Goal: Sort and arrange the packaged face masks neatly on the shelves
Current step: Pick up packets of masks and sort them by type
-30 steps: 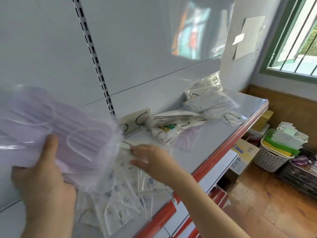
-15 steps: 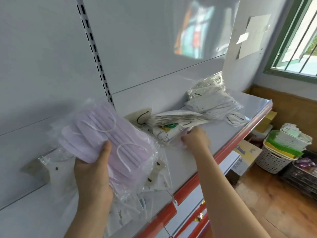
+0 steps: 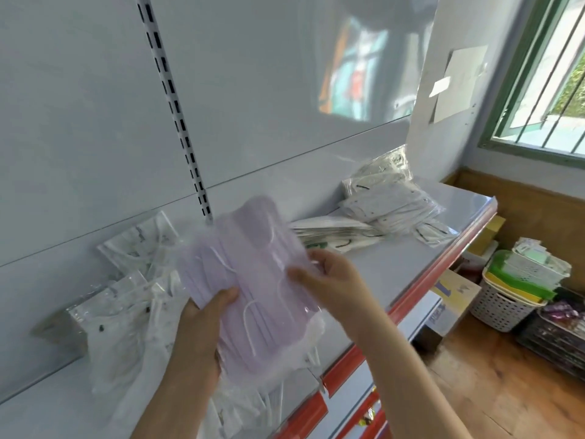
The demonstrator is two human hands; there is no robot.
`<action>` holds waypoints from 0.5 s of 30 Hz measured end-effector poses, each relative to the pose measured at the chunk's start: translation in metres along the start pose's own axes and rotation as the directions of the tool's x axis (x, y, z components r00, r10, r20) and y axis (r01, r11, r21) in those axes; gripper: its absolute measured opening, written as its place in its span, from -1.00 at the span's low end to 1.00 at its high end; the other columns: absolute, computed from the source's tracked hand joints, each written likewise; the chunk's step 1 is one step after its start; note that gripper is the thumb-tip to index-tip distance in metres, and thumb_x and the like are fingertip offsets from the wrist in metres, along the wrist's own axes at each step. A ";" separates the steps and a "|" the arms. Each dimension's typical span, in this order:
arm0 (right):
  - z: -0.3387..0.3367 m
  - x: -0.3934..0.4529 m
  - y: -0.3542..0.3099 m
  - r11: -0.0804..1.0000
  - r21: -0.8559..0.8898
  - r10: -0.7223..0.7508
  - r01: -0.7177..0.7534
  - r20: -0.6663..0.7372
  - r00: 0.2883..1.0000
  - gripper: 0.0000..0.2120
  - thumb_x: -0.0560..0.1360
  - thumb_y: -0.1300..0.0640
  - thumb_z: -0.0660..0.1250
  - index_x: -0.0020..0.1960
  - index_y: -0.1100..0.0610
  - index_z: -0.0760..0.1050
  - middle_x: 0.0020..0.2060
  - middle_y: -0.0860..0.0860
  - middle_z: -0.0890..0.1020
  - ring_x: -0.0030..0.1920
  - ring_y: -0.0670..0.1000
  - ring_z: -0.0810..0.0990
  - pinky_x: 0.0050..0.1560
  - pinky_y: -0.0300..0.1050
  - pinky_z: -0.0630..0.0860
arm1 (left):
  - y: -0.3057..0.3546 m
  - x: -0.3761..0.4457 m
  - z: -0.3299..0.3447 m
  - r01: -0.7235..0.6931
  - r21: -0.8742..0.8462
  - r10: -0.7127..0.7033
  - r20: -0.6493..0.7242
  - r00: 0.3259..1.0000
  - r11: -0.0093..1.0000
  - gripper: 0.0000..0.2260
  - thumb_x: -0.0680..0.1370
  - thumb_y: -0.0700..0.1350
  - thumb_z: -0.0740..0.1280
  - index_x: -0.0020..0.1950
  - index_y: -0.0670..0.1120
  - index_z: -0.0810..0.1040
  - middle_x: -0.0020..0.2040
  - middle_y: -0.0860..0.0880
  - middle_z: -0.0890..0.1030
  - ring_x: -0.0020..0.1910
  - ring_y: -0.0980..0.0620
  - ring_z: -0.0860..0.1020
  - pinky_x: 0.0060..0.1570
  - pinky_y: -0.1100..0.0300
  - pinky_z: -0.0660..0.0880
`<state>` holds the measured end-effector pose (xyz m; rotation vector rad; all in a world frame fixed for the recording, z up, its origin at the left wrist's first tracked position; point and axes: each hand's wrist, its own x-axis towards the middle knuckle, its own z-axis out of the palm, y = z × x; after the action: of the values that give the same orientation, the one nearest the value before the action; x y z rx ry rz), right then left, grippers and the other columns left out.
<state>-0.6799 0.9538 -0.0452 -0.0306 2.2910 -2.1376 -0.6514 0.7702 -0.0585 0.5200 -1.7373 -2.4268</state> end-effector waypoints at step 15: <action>0.080 -0.011 -0.004 0.946 -0.165 -0.221 0.281 0.306 0.926 0.15 0.14 -0.49 0.47 0.56 -0.30 -0.05 0.45 -0.36 0.27 0.45 -0.35 0.23 0.45 -0.14 0.27 | 0.043 -0.025 -0.074 -0.427 0.145 0.414 0.113 0.903 0.892 -0.65 0.27 0.04 0.54 0.05 0.17 0.72 0.05 -0.04 0.75 0.07 -0.02 0.71 0.01 0.11 0.62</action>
<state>-0.6674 0.8739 -0.0465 -0.6259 2.4261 -1.8280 -0.6081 0.6965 -0.0342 0.0447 -1.8610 -2.0348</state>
